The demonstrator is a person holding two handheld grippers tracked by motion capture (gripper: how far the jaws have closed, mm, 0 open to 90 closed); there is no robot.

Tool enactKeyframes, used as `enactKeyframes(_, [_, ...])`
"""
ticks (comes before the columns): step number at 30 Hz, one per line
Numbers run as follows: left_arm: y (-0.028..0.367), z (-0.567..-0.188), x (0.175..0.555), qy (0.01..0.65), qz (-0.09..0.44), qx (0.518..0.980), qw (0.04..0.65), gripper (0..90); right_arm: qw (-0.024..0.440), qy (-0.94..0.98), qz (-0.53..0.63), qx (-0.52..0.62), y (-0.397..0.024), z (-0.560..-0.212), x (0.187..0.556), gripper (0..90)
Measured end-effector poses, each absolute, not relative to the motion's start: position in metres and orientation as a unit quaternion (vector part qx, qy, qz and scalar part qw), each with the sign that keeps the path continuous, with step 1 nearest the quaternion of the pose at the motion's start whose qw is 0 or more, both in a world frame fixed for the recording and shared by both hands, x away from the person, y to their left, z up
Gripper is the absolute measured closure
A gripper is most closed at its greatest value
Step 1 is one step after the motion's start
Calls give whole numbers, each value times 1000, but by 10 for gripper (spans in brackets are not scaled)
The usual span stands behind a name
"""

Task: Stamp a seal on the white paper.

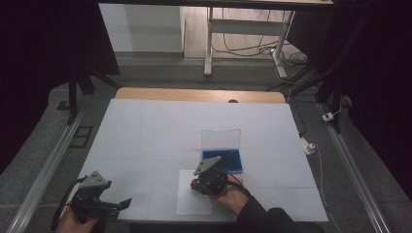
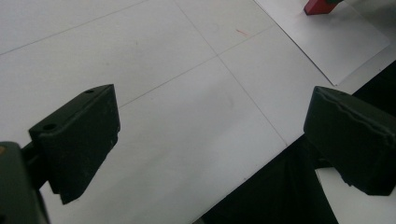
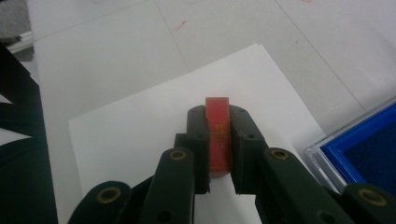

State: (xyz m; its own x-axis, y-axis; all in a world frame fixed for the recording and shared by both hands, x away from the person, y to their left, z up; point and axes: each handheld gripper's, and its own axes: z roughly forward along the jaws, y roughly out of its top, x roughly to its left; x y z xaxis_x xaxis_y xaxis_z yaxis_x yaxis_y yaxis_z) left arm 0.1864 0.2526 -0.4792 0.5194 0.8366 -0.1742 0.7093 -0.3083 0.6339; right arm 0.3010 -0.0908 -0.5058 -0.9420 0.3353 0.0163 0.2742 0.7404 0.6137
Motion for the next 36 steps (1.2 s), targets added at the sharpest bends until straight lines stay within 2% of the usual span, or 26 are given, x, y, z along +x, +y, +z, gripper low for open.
enactKeyframes(5, [253,-479,187,481,93,803,339,42,37,929,325,172,-92,-506,303,798])
enactKeyframes(9, [253,-479,187,482,92,803,339,41,66,933,317,155,-89,-506,296,797])
enactKeyframes(12, [254,-479,187,482,92,803,339,41,71,933,316,155,-88,-506,294,797])
enactKeyframes(36, [254,-479,186,482,92,801,343,43,55,922,342,174,-94,-497,300,789])
